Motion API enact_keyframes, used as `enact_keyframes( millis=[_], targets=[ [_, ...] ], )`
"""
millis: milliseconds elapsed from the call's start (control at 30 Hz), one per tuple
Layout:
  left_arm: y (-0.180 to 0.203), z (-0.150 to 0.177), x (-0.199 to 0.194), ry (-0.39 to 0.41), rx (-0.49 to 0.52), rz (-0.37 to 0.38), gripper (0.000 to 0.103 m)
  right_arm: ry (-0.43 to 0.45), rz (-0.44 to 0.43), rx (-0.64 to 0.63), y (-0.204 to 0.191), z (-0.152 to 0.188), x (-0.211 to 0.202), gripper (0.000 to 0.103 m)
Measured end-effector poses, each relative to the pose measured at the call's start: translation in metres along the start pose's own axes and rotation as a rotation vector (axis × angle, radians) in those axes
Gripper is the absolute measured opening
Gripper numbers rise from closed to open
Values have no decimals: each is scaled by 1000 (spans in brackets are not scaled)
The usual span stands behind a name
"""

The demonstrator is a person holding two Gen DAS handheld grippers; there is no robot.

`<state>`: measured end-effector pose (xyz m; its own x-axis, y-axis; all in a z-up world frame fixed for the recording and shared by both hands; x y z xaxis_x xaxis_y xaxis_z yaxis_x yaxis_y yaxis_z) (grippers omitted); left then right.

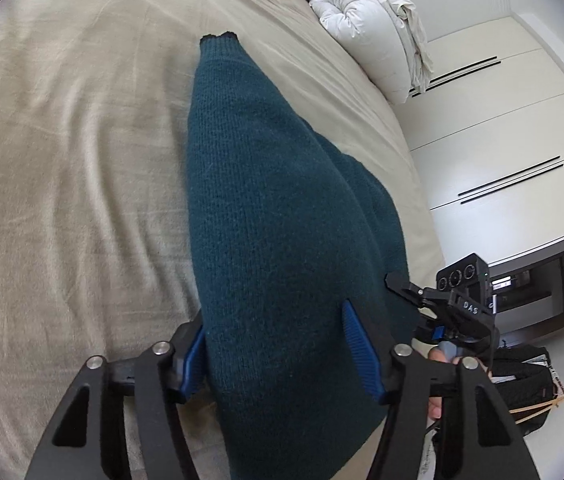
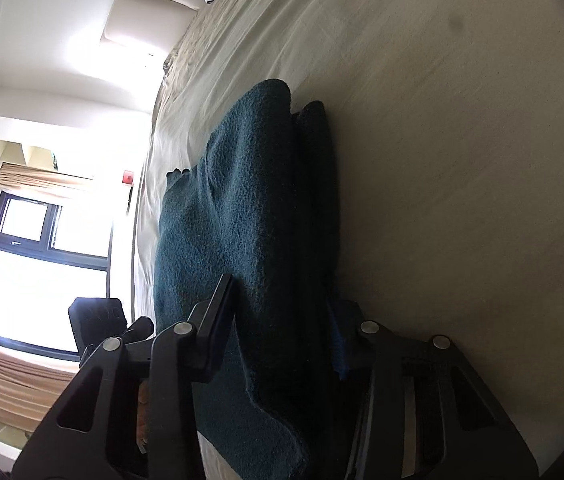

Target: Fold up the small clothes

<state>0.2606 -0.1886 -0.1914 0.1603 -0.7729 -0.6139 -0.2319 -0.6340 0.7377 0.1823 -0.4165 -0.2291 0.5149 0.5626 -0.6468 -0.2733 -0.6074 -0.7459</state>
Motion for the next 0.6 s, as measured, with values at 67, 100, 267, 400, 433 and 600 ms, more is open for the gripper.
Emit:
enact_keyframes(
  millis=[67, 100, 267, 400, 433, 600],
  targets=[
    [1, -4, 2, -3, 7, -25, 57, -2, 35, -18, -2, 1, 0, 30],
    [0, -3, 2, -6, 6, -32, 56, 2, 62, -35, -6, 1, 1, 29],
    [3, -4, 1, -7, -3, -14, 44, 38, 155, -95, -24, 4, 0, 24],
    [4, -1, -7, -4, 4, -2, 40, 82, 162, -122, -40, 9, -11, 22],
    [2, 1, -14, -2, 2, 7, 39, 88, 164, -132, -45, 10, -13, 22],
    [6, 13, -44, 17, 23, 31, 37, 105, 137, -168, -76, 19, -25, 21]
  ],
)
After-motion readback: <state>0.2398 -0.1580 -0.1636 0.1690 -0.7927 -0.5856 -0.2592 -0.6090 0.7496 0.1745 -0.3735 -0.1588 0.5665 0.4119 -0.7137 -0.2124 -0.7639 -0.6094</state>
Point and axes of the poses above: each gripper's, at about its wrist camera, not at the fingertips, and x roughly the way its jaws point, y to its right, z to its underside, the point moved 5 cm from there along x, roughly the way its jaws point, and after that the axes turned 3 degrees about z, right-handed, at the moved point
